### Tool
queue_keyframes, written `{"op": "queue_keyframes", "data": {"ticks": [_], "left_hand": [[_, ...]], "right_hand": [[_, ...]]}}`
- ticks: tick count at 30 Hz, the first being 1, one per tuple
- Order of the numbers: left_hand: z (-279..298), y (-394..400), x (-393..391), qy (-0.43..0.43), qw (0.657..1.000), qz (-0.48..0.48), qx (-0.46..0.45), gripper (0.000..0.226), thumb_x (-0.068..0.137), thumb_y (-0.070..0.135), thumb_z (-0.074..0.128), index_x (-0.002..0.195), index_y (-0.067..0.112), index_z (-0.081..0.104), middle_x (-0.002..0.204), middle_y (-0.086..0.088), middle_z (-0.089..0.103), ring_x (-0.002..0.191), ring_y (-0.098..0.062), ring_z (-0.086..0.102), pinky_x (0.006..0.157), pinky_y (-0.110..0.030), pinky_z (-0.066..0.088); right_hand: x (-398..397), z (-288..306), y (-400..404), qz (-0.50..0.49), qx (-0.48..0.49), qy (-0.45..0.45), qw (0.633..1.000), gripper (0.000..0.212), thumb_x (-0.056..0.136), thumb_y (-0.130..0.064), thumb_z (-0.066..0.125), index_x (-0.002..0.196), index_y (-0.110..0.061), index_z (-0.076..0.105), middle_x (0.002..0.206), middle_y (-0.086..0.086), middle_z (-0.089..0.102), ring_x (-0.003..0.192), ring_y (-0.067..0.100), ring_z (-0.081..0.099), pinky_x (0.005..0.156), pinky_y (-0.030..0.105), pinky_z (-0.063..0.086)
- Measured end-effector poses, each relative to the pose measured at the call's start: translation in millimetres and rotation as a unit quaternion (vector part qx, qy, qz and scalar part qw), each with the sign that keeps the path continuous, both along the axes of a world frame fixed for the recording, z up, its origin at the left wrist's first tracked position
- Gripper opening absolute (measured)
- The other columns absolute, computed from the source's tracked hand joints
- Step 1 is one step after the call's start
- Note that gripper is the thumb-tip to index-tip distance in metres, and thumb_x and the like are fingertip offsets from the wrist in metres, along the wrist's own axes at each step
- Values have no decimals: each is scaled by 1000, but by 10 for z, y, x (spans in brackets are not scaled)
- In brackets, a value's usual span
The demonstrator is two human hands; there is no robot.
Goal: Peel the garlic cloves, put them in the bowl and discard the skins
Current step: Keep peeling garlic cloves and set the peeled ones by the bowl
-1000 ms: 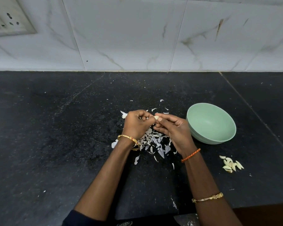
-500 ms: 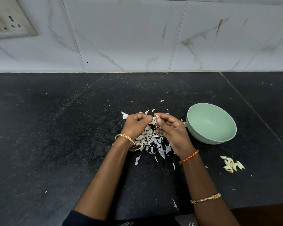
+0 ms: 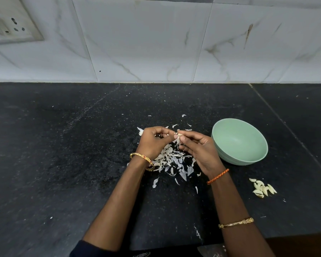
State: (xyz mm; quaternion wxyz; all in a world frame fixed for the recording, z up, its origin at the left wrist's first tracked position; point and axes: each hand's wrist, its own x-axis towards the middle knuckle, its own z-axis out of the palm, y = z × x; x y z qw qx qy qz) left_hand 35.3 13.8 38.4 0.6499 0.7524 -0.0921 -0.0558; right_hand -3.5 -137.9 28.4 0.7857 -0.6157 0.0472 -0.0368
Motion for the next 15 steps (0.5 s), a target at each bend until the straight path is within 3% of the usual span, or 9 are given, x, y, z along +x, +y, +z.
{"op": "queue_keyframes", "data": {"ticks": [4, 7, 12, 15], "left_hand": [[5, 18, -18, -15, 999, -27, 18, 2, 82, 10, 72, 83, 11, 74, 78, 1, 69, 67, 3, 62, 65, -10, 48], [9, 27, -25, -16, 999, -7, 41, 4, 79, 12, 76, 81, 9, 75, 71, 4, 67, 55, 7, 55, 58, -9, 43], [-14, 55, -17, 6, 999, 26, 47, 13, 69, 16, 84, 72, 10, 73, 56, 6, 51, 39, 0, 36, 47, -9, 34], [-23, 59, -4, 3, 999, 17, 44, 8, 74, 14, 80, 76, 11, 74, 63, 2, 59, 47, 2, 46, 51, -9, 38]], "right_hand": [[9, -9, -12, 0, -33, -6, 999, 17, 81, 3, 67, 95, -6, 71, 91, 4, 74, 83, 12, 70, 70, 20, 55], [20, -7, -19, -2, -49, -5, 999, 16, 82, 4, 67, 95, -5, 71, 92, 5, 74, 83, 13, 70, 70, 20, 56], [30, -3, -26, 1, -68, -3, 998, 16, 81, 3, 68, 93, -7, 72, 91, 3, 74, 83, 13, 70, 71, 20, 56], [26, 0, -27, 10, -86, -8, 996, 17, 82, 4, 68, 91, -10, 72, 89, -1, 75, 83, 12, 70, 71, 20, 56]]}}
